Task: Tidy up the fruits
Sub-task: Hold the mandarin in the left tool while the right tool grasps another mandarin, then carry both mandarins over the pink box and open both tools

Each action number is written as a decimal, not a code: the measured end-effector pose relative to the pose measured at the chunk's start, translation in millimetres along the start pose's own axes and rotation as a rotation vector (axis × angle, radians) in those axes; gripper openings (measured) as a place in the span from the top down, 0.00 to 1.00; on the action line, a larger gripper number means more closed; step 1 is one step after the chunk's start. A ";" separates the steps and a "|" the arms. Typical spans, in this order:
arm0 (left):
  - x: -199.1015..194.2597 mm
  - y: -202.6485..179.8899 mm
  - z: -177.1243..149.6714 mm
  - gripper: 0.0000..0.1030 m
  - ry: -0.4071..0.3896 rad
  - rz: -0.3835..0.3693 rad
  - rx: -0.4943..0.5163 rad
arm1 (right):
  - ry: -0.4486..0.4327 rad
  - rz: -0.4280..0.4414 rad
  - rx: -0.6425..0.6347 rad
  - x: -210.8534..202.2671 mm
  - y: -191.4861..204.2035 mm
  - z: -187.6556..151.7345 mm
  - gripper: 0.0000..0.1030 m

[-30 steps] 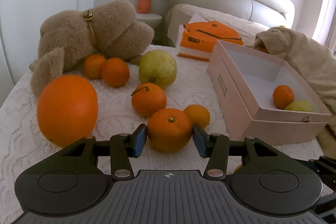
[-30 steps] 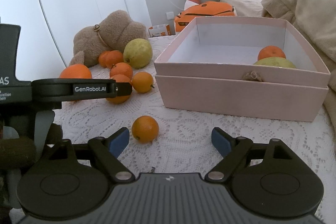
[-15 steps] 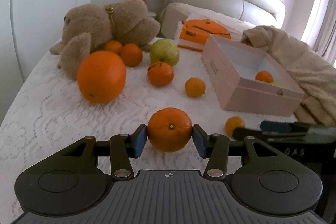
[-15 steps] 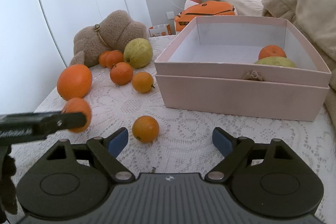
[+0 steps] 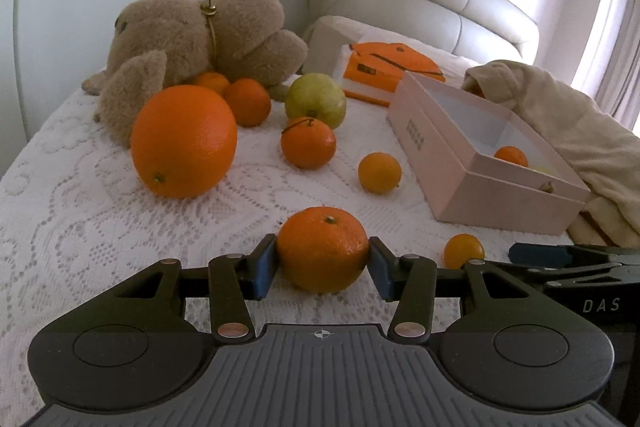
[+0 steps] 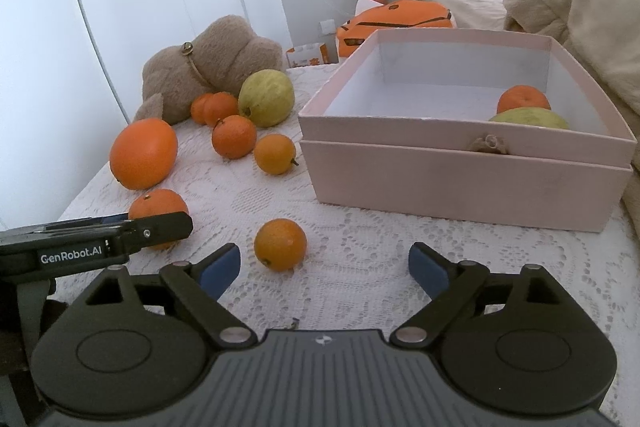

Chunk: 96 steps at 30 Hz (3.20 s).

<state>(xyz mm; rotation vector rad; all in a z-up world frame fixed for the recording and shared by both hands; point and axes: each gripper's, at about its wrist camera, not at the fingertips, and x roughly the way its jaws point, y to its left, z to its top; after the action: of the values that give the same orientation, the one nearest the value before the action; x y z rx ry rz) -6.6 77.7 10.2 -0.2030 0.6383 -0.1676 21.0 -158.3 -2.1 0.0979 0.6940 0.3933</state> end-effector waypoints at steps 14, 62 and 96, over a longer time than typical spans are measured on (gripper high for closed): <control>-1.5 -1.0 -2.9 0.48 -0.011 0.001 0.002 | 0.040 0.022 0.021 3.3 0.8 2.3 0.00; -1.6 0.5 -3.7 0.48 -0.024 -0.008 -0.012 | -0.012 -0.176 -0.111 -22.1 22.7 4.2 0.73; 92.8 -151.0 94.9 0.50 0.231 -0.229 0.314 | -0.058 -0.315 0.135 -36.2 -97.6 144.8 0.73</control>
<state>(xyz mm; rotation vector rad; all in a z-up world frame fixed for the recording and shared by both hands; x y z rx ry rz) 110.2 -75.5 67.5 0.0487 0.8077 -0.5132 119.7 -256.2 109.7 0.1246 0.6654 0.0413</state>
